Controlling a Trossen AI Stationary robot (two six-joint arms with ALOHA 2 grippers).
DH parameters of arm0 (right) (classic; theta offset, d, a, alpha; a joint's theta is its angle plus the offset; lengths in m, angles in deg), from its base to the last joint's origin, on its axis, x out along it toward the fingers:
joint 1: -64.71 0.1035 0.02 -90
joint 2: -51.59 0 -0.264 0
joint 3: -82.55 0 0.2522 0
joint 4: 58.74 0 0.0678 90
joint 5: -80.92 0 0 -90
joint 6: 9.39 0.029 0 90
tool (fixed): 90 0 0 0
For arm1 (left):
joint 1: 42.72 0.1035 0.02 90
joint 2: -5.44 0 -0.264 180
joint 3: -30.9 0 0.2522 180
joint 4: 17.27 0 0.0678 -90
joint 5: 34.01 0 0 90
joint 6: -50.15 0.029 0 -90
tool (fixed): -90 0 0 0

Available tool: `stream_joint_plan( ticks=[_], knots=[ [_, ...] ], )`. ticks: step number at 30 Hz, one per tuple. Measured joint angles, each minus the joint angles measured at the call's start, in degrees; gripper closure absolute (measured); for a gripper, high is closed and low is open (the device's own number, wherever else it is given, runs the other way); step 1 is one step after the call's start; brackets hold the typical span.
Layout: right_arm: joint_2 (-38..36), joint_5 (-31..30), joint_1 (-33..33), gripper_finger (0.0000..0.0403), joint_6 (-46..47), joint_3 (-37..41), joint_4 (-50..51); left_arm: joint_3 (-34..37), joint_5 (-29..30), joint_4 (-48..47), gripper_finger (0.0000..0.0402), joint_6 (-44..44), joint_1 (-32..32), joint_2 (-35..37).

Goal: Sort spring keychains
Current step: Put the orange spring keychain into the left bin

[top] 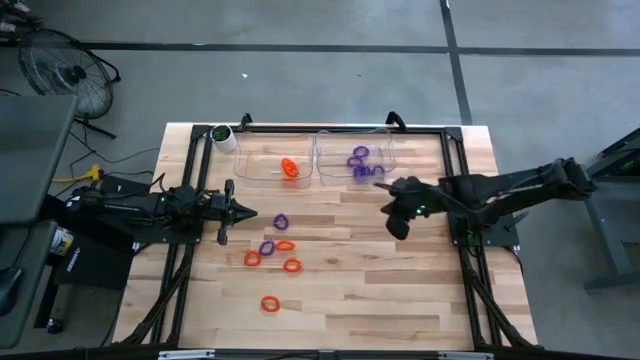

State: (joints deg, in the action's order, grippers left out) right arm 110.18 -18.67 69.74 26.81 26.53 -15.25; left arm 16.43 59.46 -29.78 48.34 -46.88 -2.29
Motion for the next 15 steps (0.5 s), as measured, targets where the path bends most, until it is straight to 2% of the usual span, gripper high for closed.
stream_joint_plan(
  ticks=[6, 15],
  knots=[
    [-12.5, 2.7, 0.0, 0.0401, 0.0, 13.4, -11.3, 0.0, 0.0, 0.0, 0.0399, 0.0, 0.0, 0.0],
    [-30.1, 2.2, 0.0, 0.0402, -1.5, 26.9, -16.6, 0.0, 0.0, 0.0, 0.0399, 0.0, 0.0, 0.0]
  ],
)
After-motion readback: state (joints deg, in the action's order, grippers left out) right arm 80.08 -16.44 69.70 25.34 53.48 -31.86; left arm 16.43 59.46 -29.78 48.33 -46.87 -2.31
